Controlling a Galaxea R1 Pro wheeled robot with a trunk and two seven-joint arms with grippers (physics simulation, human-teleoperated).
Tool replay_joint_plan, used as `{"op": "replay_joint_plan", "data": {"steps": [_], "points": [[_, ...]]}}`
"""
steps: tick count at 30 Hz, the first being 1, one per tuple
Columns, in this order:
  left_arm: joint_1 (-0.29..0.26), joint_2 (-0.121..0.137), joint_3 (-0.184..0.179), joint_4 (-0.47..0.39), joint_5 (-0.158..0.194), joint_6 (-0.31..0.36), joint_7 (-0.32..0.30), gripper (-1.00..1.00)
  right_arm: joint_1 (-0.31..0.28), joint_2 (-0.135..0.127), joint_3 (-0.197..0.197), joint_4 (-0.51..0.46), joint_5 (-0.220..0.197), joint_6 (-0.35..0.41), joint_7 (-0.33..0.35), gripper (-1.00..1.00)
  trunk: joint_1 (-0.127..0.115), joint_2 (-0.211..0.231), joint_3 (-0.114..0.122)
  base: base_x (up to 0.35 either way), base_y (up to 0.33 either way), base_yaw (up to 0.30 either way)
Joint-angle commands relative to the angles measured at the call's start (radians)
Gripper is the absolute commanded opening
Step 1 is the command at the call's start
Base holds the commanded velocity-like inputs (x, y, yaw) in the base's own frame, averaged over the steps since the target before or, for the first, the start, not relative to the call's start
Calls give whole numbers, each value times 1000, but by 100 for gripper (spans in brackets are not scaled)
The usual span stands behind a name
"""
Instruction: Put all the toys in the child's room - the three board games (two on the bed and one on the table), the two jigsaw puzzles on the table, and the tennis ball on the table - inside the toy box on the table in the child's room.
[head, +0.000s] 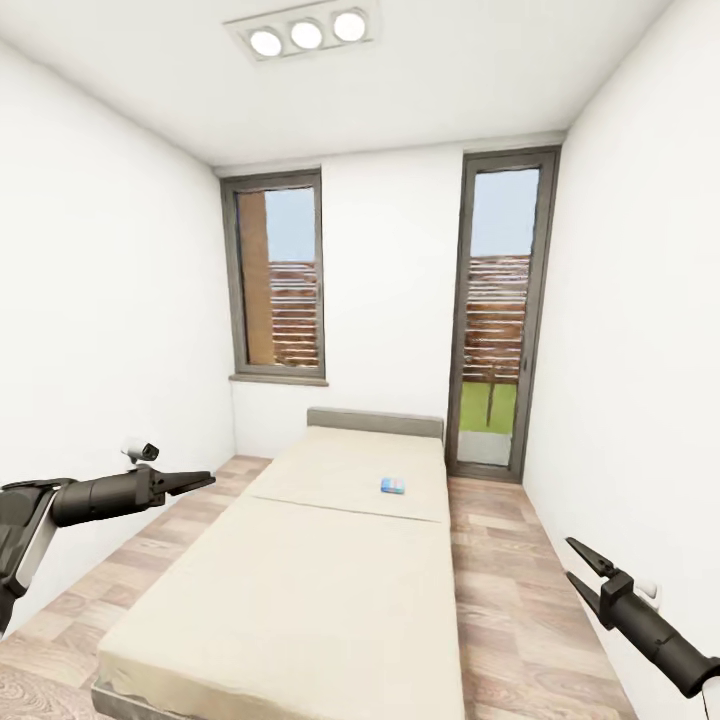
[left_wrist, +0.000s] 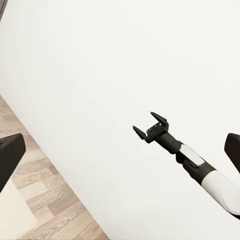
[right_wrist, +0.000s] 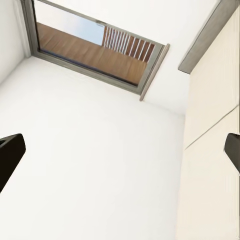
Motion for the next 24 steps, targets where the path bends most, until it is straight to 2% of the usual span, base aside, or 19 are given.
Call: {"op": "replay_joint_plan", "data": {"steps": [1,6,11,24], "points": [[0,0,0,0,0,11,-3,100,-1,0,-2,1,0,4,3,100,1,-1,-1,154,-292,0],[0,0,0,0,-1,11,-3,100,-1,0,-2,0,-1,5,3,100,1,-1,-2,193,-239,0],[0,0,0,0,1,10,-5,100,-1,0,-2,0,-1,5,3,100,1,-1,-2,89,-63,-60],[0,0,1,0,1,9,-6,100,-1,0,-2,1,-1,5,4,100,1,-1,-7,7,-5,-243]]}}
